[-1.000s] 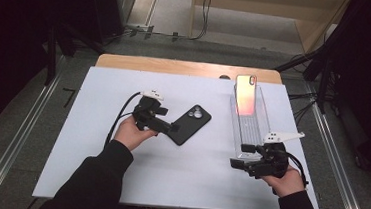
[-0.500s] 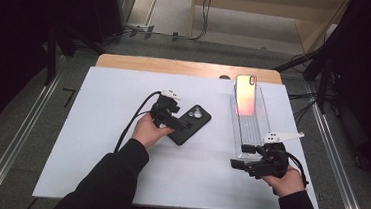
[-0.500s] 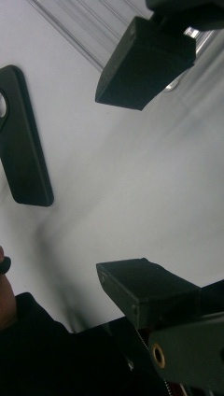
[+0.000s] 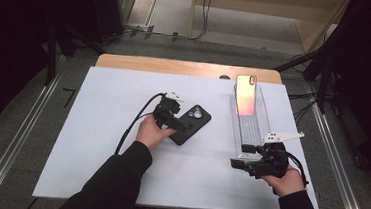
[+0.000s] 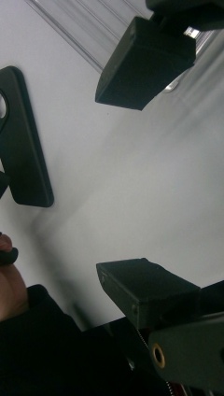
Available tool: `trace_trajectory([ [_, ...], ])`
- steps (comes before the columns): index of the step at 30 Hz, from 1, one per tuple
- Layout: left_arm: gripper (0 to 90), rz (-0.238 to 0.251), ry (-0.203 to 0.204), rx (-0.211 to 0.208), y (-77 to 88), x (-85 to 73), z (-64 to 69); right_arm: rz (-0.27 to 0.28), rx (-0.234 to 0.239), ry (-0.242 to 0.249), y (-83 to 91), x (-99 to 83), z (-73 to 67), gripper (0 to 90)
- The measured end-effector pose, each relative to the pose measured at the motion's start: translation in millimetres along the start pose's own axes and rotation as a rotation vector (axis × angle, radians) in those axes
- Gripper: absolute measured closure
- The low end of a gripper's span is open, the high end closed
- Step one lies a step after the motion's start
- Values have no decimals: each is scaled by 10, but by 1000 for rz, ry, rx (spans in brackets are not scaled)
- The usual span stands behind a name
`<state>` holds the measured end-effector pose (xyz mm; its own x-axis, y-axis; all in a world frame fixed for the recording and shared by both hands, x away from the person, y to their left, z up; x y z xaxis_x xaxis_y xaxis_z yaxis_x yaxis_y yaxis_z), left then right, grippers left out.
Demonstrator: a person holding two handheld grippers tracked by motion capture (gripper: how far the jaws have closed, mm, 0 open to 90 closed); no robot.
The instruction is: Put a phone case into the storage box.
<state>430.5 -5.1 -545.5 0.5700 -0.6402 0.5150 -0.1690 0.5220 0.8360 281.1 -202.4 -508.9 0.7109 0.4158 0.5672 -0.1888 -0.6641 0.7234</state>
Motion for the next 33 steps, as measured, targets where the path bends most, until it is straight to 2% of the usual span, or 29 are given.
trace_trajectory([
  [4, 57, -26, 5, 19, -105, -51, -28, 8, 1, -4, 12, 2, 0, 148],
  [9, 57, -56, -20, 53, -213, -101, -28, 4, -1, -7, 3, -5, 10, 148],
  [13, 60, -16, -6, 64, -251, -125, -47, -1, 2, -11, -7, -11, 7, 148],
  [17, 62, -13, -43, 104, -272, -146, -30, -1, -1, -12, -15, -9, 10, 148],
  [20, 57, -23, -52, 129, -287, -149, -18, -5, 0, -17, -21, -10, 9, 148],
  [24, 49, -39, -91, 195, -329, -162, 10, -5, 0, -13, -26, -6, 3, 148],
  [31, 61, -39, -87, 203, -323, -170, 18, 19, -14, -42, -32, 24, 0, 150],
  [33, 113, -26, -73, 208, -313, -173, 29, 20, -14, -41, -38, 30, -2, 149],
])
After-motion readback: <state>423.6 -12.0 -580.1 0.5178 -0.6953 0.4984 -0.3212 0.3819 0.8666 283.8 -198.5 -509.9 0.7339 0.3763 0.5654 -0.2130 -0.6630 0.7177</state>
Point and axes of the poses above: each handheld gripper's, and its own axes: y roughly backward along the jaws, x roughly out of its top, z roughly to its right, the point moved 9 cm from there along -y, roughly forward along the jaws, and after that the axes turned 13 degrees about -z, right-handed, at the moved point
